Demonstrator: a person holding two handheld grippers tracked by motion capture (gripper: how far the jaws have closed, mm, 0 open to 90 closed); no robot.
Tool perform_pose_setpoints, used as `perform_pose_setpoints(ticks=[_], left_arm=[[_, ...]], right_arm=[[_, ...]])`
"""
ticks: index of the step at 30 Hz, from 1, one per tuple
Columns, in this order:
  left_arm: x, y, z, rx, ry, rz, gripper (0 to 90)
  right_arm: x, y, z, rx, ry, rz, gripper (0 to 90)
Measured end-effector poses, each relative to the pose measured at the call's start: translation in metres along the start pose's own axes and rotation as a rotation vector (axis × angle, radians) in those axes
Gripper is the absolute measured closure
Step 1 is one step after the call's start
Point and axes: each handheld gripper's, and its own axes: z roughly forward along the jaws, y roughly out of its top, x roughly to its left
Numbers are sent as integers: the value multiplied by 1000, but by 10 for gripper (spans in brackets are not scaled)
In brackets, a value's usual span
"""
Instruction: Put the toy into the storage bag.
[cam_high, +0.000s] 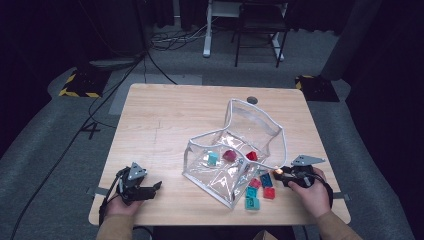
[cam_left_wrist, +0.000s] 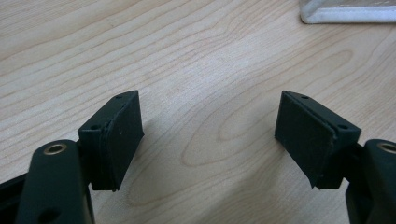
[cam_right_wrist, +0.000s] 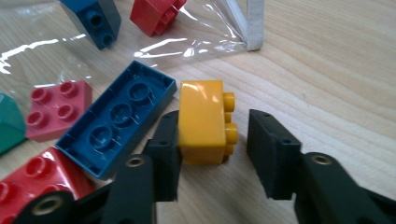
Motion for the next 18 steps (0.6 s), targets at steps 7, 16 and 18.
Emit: perform_pose_setpoints(ticks=[7, 16, 18], left_arm=[[0, 0, 0, 0, 0, 1, 236], [0, 0, 0, 0, 0, 1, 235], [0, 0, 0, 0, 0, 1, 236]], right_arm=[[0, 0, 0, -1, -16, -32, 664], [-2, 1, -3, -14, -6, -11, 665], [-2, 2, -6, -15, -6, -6, 665]])
